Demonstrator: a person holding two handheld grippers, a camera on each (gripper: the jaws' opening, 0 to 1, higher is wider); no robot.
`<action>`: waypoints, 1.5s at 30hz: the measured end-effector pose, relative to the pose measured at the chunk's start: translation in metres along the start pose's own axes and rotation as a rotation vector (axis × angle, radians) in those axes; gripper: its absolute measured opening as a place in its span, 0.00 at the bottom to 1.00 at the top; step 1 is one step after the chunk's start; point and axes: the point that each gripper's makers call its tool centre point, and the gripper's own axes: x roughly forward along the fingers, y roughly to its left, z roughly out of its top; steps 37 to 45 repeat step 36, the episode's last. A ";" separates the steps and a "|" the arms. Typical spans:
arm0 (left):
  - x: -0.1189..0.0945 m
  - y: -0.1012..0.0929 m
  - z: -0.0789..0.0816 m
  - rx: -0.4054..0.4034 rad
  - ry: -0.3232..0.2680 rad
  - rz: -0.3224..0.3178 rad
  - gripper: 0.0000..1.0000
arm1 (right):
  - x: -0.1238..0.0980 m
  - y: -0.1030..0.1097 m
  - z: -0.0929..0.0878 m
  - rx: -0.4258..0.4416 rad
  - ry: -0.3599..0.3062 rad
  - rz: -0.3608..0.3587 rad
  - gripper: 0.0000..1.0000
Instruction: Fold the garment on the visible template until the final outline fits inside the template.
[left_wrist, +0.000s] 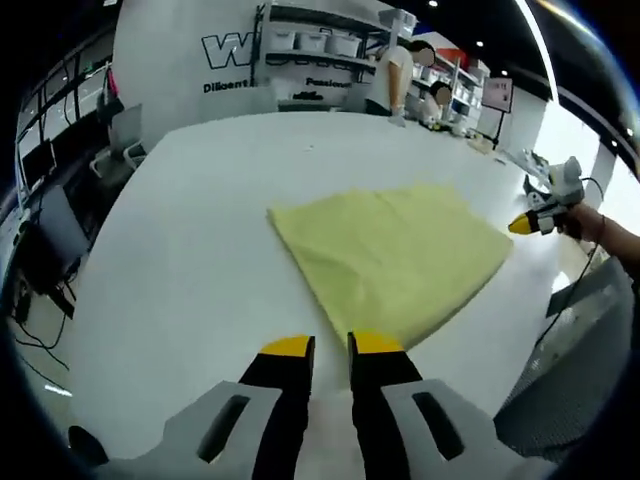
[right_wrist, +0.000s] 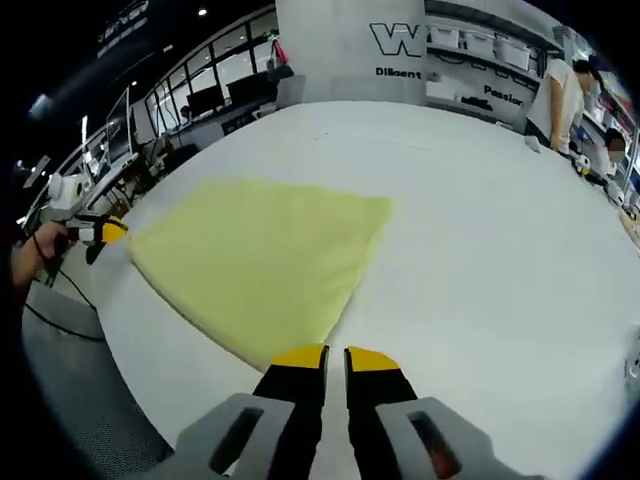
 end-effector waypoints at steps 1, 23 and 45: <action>-0.002 -0.001 0.005 0.000 -0.020 0.005 0.14 | -0.003 -0.001 0.002 0.008 -0.007 -0.007 0.06; -0.035 0.003 0.075 -0.036 -0.424 0.243 0.76 | -0.041 -0.027 0.038 0.201 -0.297 -0.203 0.70; -0.048 0.011 0.086 -0.058 -0.502 0.309 0.99 | -0.051 -0.022 0.043 0.192 -0.354 -0.236 0.95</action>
